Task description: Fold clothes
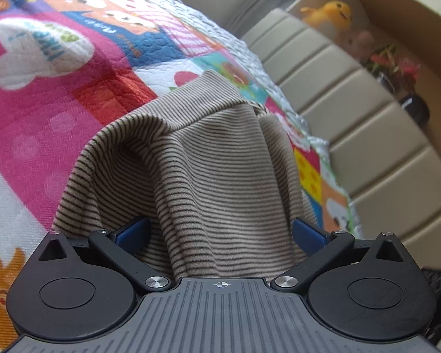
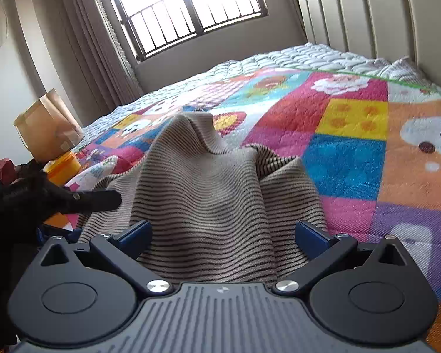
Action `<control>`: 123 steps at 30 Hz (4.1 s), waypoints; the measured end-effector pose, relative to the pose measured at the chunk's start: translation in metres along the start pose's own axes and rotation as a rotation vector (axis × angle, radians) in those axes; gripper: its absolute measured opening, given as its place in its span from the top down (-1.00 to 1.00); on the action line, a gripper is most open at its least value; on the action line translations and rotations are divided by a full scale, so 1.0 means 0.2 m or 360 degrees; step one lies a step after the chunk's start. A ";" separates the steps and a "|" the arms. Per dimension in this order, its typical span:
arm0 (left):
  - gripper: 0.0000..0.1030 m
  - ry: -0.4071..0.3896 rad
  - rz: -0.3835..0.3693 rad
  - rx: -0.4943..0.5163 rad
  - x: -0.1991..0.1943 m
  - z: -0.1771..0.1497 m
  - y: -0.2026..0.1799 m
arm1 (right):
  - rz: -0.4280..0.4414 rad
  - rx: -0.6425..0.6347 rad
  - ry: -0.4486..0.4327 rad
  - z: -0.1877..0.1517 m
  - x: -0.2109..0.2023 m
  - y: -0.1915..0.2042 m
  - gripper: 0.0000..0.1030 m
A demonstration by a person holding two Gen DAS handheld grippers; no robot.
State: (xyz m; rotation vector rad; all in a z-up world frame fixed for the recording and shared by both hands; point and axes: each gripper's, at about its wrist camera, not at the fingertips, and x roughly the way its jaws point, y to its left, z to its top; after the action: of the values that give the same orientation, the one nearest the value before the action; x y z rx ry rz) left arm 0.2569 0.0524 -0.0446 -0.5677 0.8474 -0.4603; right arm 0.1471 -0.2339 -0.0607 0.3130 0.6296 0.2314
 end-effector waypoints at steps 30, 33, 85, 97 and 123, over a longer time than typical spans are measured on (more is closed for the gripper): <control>-1.00 -0.0472 -0.0429 -0.0319 -0.48 0.31 0.12 | 0.0281 -0.0082 0.0171 -0.17 -0.23 0.06 -1.00; -1.00 -0.0704 -0.0318 -0.0345 -0.79 0.40 0.25 | 0.0236 -0.0136 0.0213 -0.19 -0.24 0.11 -1.00; -0.18 -0.0109 0.0914 0.0933 -0.10 0.48 0.29 | 0.0000 -0.0536 0.0526 0.18 0.06 0.29 0.50; -0.32 -0.0135 0.0998 0.0878 -0.08 0.54 0.41 | -0.0655 -0.1132 0.0229 0.49 0.33 0.14 0.70; -0.93 -0.0091 0.0686 0.0985 -0.78 -0.36 -0.28 | 0.0252 -0.1799 0.0256 -0.49 -0.60 0.57 0.07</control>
State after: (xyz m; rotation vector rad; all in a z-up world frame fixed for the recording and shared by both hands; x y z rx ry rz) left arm 0.1002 0.0817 0.0417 0.1732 0.6985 -0.2839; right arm -0.0203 -0.1444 -0.0308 -0.7540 0.5452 0.7222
